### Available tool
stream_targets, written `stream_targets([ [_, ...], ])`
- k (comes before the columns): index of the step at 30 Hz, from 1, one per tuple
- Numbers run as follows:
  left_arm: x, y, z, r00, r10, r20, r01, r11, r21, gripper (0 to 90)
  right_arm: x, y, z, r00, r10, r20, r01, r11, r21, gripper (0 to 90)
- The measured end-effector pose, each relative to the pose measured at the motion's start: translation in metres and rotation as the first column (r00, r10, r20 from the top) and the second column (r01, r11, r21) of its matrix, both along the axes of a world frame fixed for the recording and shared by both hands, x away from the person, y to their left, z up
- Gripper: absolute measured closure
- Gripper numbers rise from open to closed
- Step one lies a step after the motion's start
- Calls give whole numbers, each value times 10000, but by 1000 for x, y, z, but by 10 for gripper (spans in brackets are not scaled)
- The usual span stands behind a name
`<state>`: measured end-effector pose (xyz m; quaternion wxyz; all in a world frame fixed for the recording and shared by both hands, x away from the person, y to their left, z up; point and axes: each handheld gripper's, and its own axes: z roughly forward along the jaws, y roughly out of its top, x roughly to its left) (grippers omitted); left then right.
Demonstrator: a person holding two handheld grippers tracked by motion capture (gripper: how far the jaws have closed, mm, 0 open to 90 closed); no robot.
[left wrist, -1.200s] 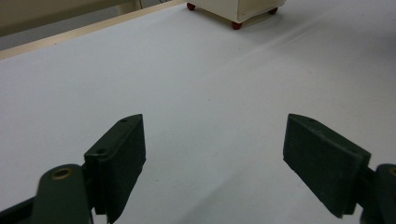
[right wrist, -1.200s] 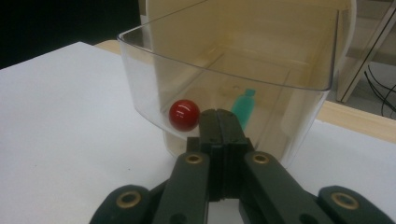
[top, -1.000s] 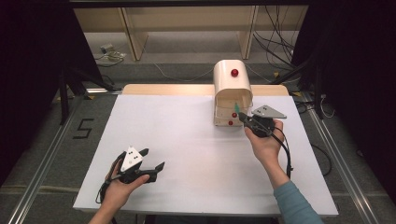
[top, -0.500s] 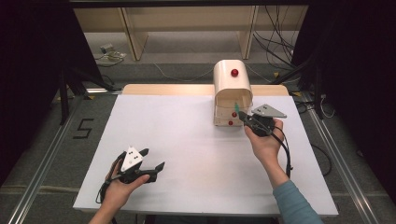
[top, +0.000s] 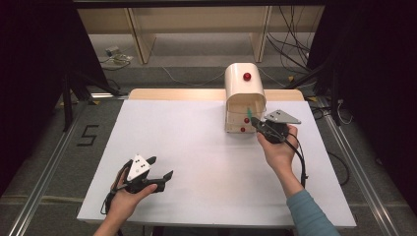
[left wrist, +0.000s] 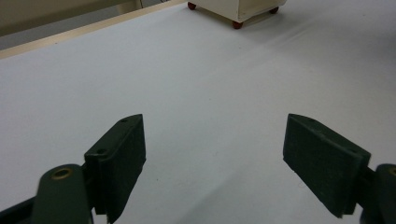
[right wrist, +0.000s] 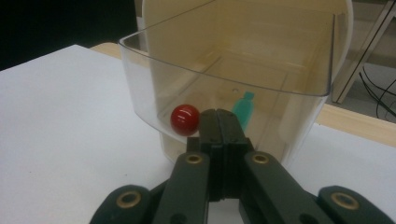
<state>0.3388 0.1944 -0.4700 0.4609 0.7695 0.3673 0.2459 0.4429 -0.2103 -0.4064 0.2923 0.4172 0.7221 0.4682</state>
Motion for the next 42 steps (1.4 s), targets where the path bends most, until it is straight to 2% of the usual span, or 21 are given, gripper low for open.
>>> stream_targets([
  [42,0,1,0,10000,3,22,-3,10000,24,212,4,2,0,9999,-93,68,93,10000,-6,900],
])
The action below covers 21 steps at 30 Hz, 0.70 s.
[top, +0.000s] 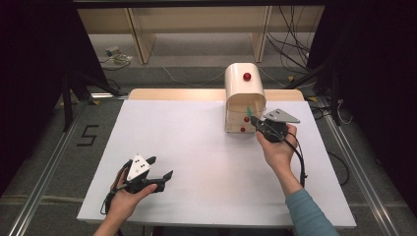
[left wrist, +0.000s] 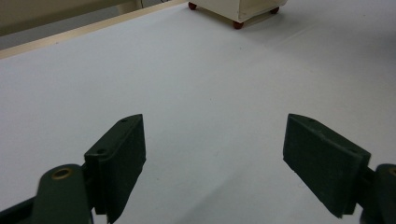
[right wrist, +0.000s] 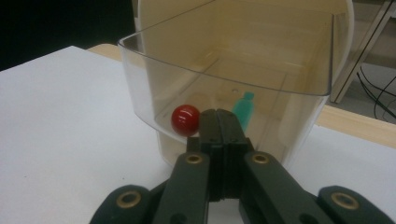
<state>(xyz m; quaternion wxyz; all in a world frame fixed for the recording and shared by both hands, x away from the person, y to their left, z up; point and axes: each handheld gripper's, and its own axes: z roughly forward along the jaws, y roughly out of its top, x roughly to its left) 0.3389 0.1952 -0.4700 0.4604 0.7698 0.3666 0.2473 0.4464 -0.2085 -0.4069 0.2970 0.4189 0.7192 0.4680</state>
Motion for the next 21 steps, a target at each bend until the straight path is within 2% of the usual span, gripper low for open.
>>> stream_targets([
  [21,0,0,0,10000,16,-7,-16,10000,-11,212,1,1,0,10000,4,8,-4,10000,-20,900],
])
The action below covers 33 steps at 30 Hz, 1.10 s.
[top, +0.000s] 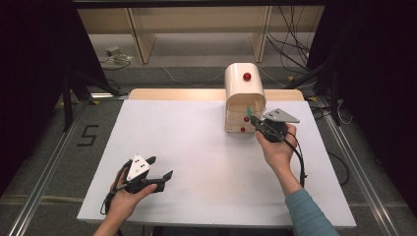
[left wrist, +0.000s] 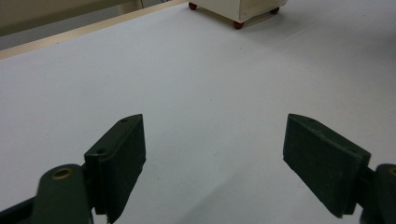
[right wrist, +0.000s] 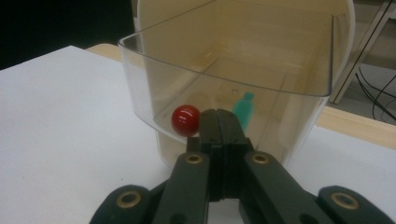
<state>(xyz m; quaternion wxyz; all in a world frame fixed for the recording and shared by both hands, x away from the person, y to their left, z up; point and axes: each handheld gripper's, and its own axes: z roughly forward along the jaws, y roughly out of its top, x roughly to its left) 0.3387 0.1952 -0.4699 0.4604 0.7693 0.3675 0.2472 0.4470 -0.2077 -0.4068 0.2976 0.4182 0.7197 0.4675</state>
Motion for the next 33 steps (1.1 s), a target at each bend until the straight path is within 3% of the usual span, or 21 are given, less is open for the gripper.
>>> stream_targets([
  [33,0,0,0,10000,-3,-9,3,10000,6,212,2,1,0,10000,-77,19,77,10000,-27,900],
])
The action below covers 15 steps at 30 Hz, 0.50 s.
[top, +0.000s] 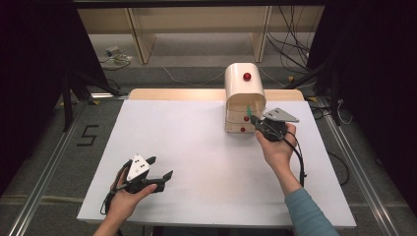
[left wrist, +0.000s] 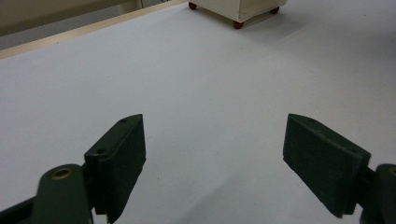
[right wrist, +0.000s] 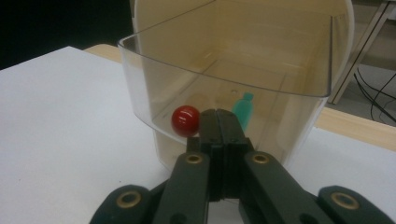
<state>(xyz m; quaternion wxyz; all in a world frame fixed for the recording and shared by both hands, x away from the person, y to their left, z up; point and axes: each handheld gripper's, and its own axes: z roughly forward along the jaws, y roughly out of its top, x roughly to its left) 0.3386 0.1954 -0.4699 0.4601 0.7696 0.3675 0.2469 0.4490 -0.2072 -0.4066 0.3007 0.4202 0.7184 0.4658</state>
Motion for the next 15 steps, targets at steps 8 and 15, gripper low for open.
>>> stream_targets([
  [8,0,0,0,10000,5,2,-5,10000,2,212,1,0,0,10000,1,21,-1,10000,15,900],
  [15,0,0,0,10000,4,-2,-4,10000,0,212,3,0,0,10000,-8,-5,8,10000,4,900],
])
